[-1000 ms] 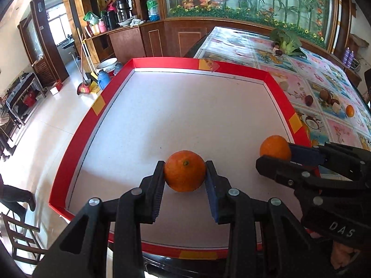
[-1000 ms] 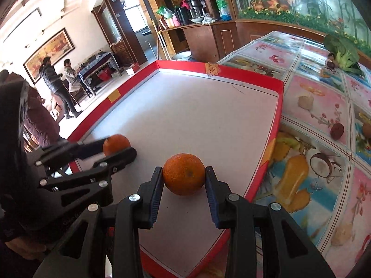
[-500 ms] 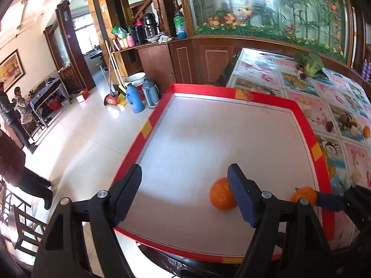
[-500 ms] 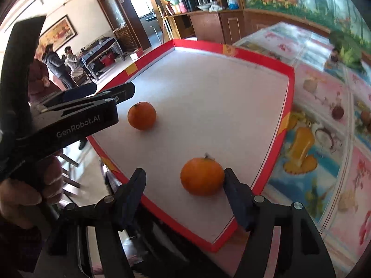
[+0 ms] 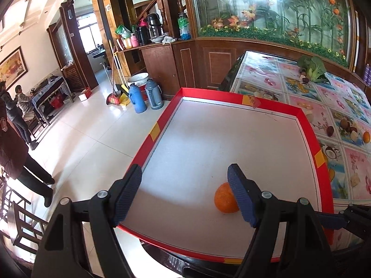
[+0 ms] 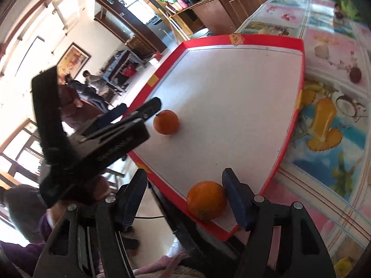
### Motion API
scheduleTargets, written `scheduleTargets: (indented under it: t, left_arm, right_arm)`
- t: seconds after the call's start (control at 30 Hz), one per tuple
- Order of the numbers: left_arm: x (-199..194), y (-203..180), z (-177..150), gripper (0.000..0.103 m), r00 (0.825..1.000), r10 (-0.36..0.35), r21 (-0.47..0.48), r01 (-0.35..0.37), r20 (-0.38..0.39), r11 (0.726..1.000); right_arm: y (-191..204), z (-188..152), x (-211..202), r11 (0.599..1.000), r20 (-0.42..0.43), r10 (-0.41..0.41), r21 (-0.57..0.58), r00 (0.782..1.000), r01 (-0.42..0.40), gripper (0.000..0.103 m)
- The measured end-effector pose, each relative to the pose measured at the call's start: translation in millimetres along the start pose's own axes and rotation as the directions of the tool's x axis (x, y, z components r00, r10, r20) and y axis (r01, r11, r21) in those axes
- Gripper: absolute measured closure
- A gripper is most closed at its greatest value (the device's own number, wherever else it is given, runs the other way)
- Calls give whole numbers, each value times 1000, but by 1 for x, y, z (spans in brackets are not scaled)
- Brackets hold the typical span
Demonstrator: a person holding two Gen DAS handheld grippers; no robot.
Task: Organize fruits
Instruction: 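Move both open tools back to the fruit on the table, then grasp an orange with the right tool while the left tool grasps a beige yam chunk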
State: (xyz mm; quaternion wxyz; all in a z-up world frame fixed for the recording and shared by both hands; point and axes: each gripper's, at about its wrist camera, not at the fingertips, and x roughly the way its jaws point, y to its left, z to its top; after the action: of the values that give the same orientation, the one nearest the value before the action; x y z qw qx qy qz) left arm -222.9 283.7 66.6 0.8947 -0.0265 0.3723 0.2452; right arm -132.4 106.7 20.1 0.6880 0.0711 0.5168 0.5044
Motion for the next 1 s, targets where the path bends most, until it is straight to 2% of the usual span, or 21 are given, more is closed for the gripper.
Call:
scheduleTargets:
  t: [0.1,0.2,0.23,0.33,0.4,0.43,0.5,0.57,0.63,0.73,0.8,0.87,1.0]
  left_arm:
    - [6,0,0,26,1000,-16,-7,16,-25,1000]
    - [11,0,-1,26,999,-14,-23,13,-45,1000]
    - [11,-1,-1,26,999,-16,-21,15,-45,1000]
    - [7,-8,1,26,999,-22,-3,21,-33,1000]
    - [4,-13,4,26,999,-32,9,32,-24,999]
    - [3,-14,5,26,999,-32,11,32,-20,999]
    - [0,-15,7,26,999,-35,4,35,-10,999]
    - [-4,-20,10,26,999,-51,6,51,-4,999]
    - [-10,-32,12,26,997,-80,31,80,16,996]
    - [-17,-59,14,26,989,-147,84,145,22,986]
    - [-23,-87,14,26,979,-205,140,201,17,970]
    - [-26,-118,11,25,964,-265,206,260,1,944]
    - [-28,-177,2,25,932,-356,304,357,-60,883]
  right_arm:
    - [0,1,-1,997,-7,72,13,997,-72,35]
    - [-7,1,3,980,-47,187,70,981,-184,36]
    - [-9,2,0,981,-41,182,72,982,-179,39]
    - [-14,1,-18,985,8,171,34,985,-171,38]
    - [-24,3,-43,987,73,161,7,984,-162,38]
    - [-36,4,-65,992,142,120,9,983,-123,38]
    - [-55,1,-93,999,220,29,28,975,-37,38]
    - [-82,-2,-127,985,309,-169,84,936,151,38]
    - [-104,-8,-153,948,355,-319,144,879,285,38]
    - [-141,-17,-183,862,367,-506,242,781,445,38]
    - [-159,-19,-192,805,336,-593,273,732,527,38]
    - [-172,-19,-195,775,314,-631,287,710,563,38]
    - [-189,-10,-197,743,269,-668,293,694,602,38]
